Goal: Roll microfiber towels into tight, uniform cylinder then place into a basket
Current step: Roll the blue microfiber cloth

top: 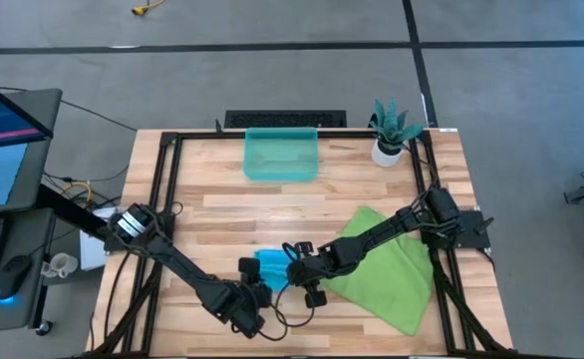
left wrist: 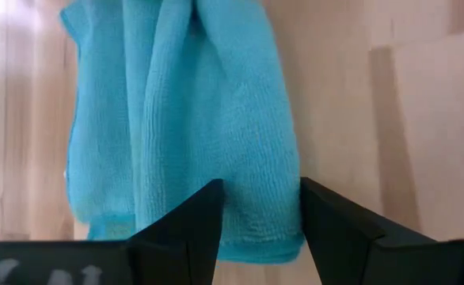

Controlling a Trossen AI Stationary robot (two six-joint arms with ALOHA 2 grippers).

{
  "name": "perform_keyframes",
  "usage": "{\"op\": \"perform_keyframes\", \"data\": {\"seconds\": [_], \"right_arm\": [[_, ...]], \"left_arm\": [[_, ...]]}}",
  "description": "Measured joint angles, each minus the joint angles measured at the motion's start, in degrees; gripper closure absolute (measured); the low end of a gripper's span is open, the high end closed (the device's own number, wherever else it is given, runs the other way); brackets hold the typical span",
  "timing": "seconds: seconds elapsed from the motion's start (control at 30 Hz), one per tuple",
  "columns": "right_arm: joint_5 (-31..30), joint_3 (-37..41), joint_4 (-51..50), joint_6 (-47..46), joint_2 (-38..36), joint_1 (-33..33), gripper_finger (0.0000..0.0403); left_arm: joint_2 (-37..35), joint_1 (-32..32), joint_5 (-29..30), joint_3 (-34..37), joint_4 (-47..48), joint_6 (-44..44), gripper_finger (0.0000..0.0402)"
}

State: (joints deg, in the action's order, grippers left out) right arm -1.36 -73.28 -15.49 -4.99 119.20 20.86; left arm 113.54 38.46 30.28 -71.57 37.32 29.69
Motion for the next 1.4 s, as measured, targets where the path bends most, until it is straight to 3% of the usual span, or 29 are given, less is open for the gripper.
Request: {"op": "perform_keyframes", "data": {"seconds": [0.53, 0.63, 0.77, 0.9, 1.07, 1.23, 1.4], "right_arm": [[0.0, 0.0, 0.0, 0.3, 0.0, 0.1, 0.0368], [0.1, 0.0, 0.0, 0.2, 0.0, 0.2, 0.0371], [1.1, -0.9, -0.5, -1.2, -0.1, 0.8, 0.0371], [3.2, -3.4, -2.4, -2.1, 0.2, 2.2, 0.0368], [3.9, -6.7, -7.5, -5.7, 0.4, 3.7, 0.0375], [9.3, -8.7, -9.1, -11.0, 0.4, 5.8, 0.0372], [12.3, -10.2, -8.6, -15.5, 0.2, 8.0, 0.0377]], "left_arm": [[-0.5, -1.9, -2.3, 5.7, -6.2, -1.2, 0.0246], [-0.5, -2.0, -3.0, 5.7, -5.7, 0.3, 0.0266], [-0.4, -2.1, -4.9, 5.3, -5.2, 2.4, 0.0330], [-0.2, -2.3, -7.2, 3.1, -3.2, 2.0, 0.0389], [0.2, -2.4, -12.1, -2.4, 3.2, 4.2, 0.0383], [0.3, -2.3, -18.6, -7.7, 4.2, 5.2, 0.0395], [0.3, -2.2, -21.5, -13.5, 10.3, 12.2, 0.0392]]}}
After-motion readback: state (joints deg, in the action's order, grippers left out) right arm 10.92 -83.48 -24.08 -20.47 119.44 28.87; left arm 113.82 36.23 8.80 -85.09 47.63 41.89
